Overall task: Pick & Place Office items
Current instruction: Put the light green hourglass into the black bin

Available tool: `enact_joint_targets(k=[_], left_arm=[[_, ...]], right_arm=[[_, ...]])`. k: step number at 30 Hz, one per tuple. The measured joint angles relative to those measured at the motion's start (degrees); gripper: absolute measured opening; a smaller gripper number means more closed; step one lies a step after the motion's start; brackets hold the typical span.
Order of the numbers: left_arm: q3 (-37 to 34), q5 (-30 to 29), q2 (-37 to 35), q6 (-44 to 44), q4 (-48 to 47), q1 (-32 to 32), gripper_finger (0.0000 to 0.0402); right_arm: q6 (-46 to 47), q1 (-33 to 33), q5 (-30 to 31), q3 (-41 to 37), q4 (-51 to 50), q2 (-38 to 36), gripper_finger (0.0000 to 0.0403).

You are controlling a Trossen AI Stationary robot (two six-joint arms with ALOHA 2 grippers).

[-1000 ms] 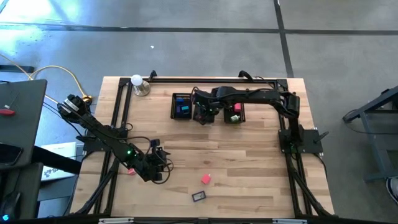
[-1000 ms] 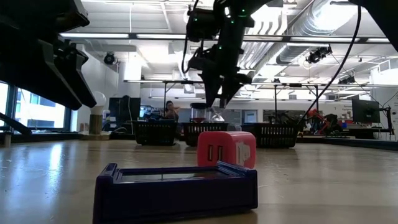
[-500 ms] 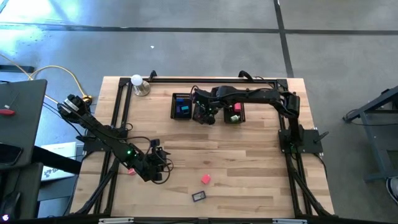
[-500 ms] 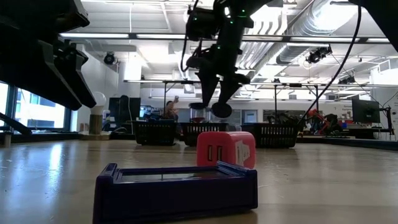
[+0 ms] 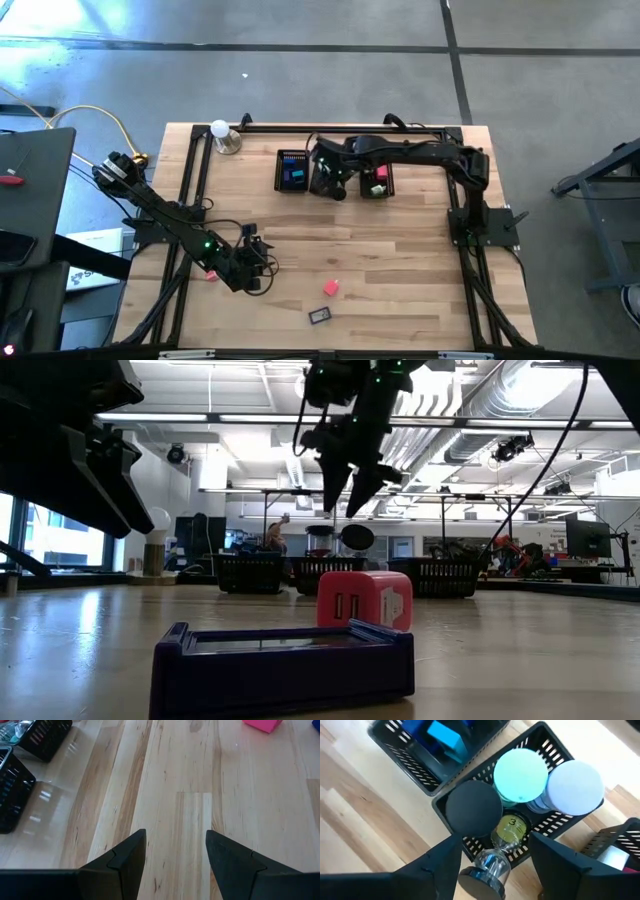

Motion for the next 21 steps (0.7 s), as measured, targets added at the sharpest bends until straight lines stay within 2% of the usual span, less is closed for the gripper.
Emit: enact_joint_targets(k=[9, 15, 21], left_arm=[[0.0, 0.0, 0.01, 0.0, -0.23, -0.01, 0.0197], [0.0, 0.42, 0.02, -0.01, -0.23, 0.0, 0.0197], [0.0, 0.44, 0.02, -0.02, -0.21, -0.02, 0.0197]], right_arm=[[1.66, 1.08, -3.8, 0.0, -1.7, -5.29, 0.0196], [1.69, 4.44, -7.31, 0.02, -4.18, -7.89, 0.019], [0.78, 8.4, -6.61, 0.0, -3.65, -7.84, 0.019]])
